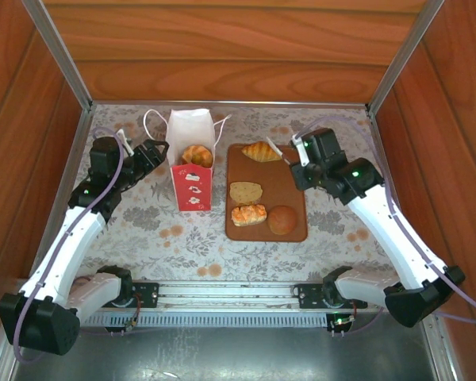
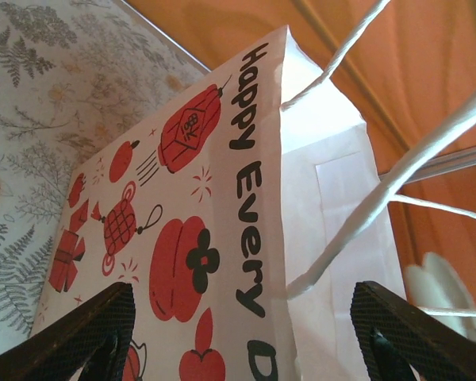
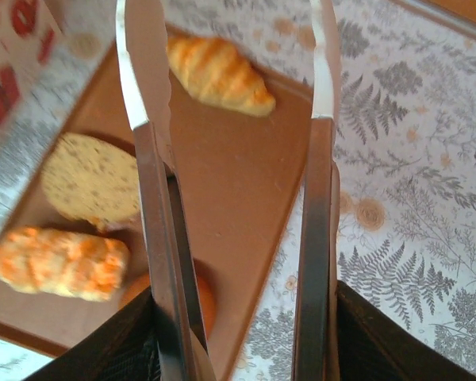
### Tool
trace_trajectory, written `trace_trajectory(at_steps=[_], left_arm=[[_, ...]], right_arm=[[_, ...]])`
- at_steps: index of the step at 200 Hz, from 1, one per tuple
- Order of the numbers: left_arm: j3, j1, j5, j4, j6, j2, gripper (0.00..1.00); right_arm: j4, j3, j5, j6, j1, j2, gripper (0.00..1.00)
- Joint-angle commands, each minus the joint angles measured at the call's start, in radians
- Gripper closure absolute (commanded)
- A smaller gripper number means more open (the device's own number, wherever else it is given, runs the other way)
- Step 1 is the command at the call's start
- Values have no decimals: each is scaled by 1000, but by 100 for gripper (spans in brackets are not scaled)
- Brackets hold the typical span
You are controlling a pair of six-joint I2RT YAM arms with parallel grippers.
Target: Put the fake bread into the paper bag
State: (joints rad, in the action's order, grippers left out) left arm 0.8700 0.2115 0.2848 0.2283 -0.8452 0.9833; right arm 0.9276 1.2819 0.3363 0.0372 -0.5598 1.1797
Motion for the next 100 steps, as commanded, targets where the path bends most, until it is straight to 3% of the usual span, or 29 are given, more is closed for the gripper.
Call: trace_trajectory(at_steps=[1,37,100], left_arm=[[-12,0,-22,0,18,-31,23],[-29,0,-22,2,38,-57,20],[-48,-2,-26,2,45,-70,17]], right_arm=[[-180,-79,26,128,13,-11,46],[-294,-176,80,269,14,40,44],[-356,-130,160,416,14,249,43]])
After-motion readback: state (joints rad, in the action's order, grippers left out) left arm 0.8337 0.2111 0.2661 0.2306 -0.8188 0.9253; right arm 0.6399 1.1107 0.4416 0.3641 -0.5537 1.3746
